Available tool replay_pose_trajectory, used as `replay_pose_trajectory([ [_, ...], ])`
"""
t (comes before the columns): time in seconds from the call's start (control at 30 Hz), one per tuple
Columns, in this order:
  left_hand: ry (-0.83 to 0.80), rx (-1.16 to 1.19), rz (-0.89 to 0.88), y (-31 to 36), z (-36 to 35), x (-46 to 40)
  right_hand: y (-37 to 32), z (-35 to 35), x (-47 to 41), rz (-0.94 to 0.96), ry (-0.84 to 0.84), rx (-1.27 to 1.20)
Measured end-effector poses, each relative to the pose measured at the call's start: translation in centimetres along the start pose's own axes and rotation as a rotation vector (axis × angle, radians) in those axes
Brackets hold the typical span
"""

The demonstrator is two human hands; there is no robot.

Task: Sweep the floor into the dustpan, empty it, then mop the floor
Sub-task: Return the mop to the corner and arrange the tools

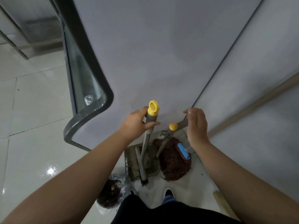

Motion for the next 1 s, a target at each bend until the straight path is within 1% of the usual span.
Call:
replay_pose_trajectory([
  [0.03, -0.016, 0.000, -0.011, 0.4, 0.0, 0.0, 0.4, 0.6, 0.9, -0.019, 0.049, 0.031],
  [0.07, -0.031, -0.005, -0.019, 0.8, -0.1, 0.0, 0.9, 0.8, 1.9, -0.092, 0.050, 0.058],
  [0.1, -0.040, -0.011, -0.023, 1.1, -0.1, 0.1, 1.4, 0.6, 2.6, -0.226, 0.024, 0.061],
  [0.17, -0.048, -0.019, -0.015, 1.5, -0.1, 0.1, 2.0, -0.7, 3.2, -0.549, -0.029, -0.017],
  [0.2, -0.052, -0.016, -0.002, 1.6, -0.1, 0.1, 1.7, -1.5, 2.8, -0.636, -0.066, -0.071],
  [0.33, -0.051, -0.035, 0.040, 1.6, 0.5, 0.1, 1.0, -4.1, 0.3, -0.879, -0.306, -0.259],
  [0.37, -0.044, -0.037, 0.050, 1.5, 0.7, 0.1, 1.1, -4.7, 0.0, -0.905, -0.352, -0.288],
  [0.47, -0.016, -0.014, 0.081, 1.3, 1.4, 0.1, 1.3, -5.9, -0.4, -0.895, -0.436, -0.336],
  [0.6, 0.069, 0.015, 0.106, 1.5, 2.1, -0.6, 0.8, -7.0, -0.5, -0.823, -0.525, -0.313],
  [0.73, 0.060, 0.015, 0.066, 2.2, 2.6, -1.1, 0.5, -7.3, -0.3, -0.775, -0.510, -0.306],
  [0.87, 0.041, 0.018, 0.066, 2.5, 3.0, -0.9, 0.7, -7.0, -0.1, -0.781, -0.446, -0.404],
  [0.9, 0.049, 0.033, 0.065, 2.7, 3.2, -0.7, 0.9, -6.9, 0.3, -0.744, -0.453, -0.412],
  [1.0, 0.088, 0.085, 0.025, 3.9, 3.9, -0.5, 1.5, -6.8, 2.4, -0.544, -0.554, -0.346],
])
Point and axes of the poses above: each hand's wrist, its own x-axis away from the middle knuckle, its own z-axis out of the back of the hand, y = z × x, the point moved 3 cm from there along -x, towards the middle knuckle, and after that the axes turned 8 degrees about y, right-handed, at the moved point
